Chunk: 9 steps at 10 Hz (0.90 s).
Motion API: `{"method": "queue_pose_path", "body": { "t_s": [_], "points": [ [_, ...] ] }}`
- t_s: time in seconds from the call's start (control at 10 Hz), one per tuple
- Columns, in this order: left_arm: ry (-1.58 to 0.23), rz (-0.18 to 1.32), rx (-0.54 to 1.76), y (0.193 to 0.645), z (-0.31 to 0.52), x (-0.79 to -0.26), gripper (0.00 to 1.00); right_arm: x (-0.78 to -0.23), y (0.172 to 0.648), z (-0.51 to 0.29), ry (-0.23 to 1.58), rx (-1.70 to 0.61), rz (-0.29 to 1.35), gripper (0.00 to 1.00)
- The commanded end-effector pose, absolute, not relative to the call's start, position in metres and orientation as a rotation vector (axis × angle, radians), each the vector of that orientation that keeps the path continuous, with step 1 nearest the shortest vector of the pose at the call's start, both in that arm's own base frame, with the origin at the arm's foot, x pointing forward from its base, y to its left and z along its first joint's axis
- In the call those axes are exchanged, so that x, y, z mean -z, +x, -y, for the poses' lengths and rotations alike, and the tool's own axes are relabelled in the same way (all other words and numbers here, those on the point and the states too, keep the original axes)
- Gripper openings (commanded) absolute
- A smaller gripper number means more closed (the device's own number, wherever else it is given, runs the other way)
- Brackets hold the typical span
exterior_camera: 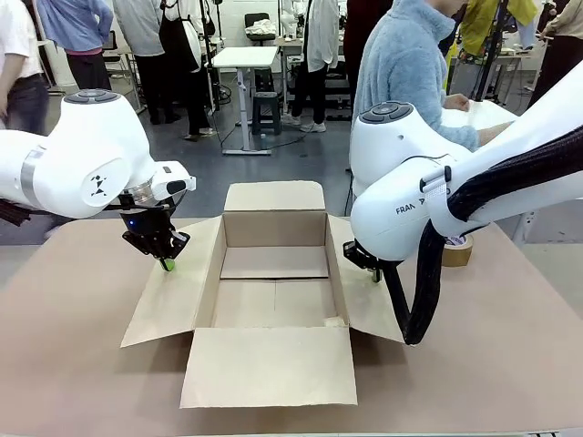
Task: Wrap the clocks to prevent damage.
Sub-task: Once the human has placed the objects inside and stepped back, release both hands from the side flaps of the Package Box.
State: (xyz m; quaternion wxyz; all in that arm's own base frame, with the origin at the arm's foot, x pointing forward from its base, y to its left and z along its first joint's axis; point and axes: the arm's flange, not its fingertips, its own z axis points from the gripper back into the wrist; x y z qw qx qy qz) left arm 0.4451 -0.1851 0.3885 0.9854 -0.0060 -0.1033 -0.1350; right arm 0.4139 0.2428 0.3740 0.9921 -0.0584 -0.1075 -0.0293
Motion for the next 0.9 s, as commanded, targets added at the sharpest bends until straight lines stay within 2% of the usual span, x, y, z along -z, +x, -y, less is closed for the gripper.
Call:
{"method": "queue_pose_path", "body": {
  "t_s": [0.0,0.8],
  "points": [
    [-0.011,0.213,0.271,0.4441,0.1844,-0.3909,0.01,-0.3718,0.4135,-0.2429,-0.120,0.063,0.209,0.01],
    [-0.011,0.213,0.271,0.4441,0.1844,-0.3909,0.01,-0.3718,0.4135,-0.2429,-0.120,0.063,0.209,0.01]
  ]
}}
